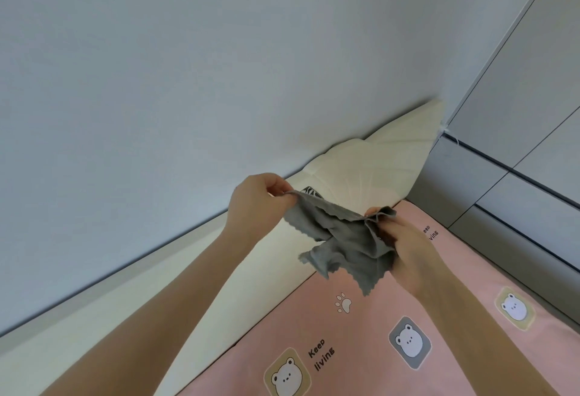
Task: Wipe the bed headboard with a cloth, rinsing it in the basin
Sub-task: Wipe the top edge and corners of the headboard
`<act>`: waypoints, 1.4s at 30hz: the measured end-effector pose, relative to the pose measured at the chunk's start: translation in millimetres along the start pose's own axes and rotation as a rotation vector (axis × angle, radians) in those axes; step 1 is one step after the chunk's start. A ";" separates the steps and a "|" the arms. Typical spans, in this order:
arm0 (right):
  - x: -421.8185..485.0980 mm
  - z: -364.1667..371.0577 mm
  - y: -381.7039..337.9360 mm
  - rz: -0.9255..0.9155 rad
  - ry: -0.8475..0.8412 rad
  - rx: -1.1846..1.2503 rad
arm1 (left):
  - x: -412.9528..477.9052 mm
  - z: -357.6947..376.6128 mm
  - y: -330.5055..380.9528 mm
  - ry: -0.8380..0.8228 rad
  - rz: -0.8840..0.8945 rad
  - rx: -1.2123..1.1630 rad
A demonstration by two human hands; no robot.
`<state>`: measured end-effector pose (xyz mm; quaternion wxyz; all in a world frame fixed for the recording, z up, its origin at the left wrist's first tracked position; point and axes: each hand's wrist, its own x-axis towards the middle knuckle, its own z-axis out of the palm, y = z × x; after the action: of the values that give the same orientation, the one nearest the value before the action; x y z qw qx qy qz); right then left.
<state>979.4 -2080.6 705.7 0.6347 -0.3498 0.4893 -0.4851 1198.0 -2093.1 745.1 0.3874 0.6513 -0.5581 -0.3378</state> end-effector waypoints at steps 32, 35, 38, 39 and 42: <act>61.8 30.2 62.4 -0.227 0.073 -0.261 | 18.5 13.6 -13.8 -0.213 -0.405 -0.348; 79.6 54.3 64.2 -0.387 0.255 -0.387 | 23.3 1.1 -32.3 -0.016 -0.324 -0.182; 105.6 92.7 77.8 -0.646 0.235 -0.764 | 31.1 -2.0 -42.8 0.067 -0.239 -0.061; 116.3 101.5 89.6 -0.735 0.170 -0.958 | 34.6 -2.7 -44.8 0.073 -0.215 -0.035; 144.4 97.2 120.8 -0.830 0.029 -1.290 | 46.9 -4.4 -45.3 0.058 -0.164 0.016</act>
<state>1113.2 -2187.6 580.8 0.0642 -0.7995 0.5126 -0.3066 1229.9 -2135.4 706.9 0.3694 0.7075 -0.4942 -0.3447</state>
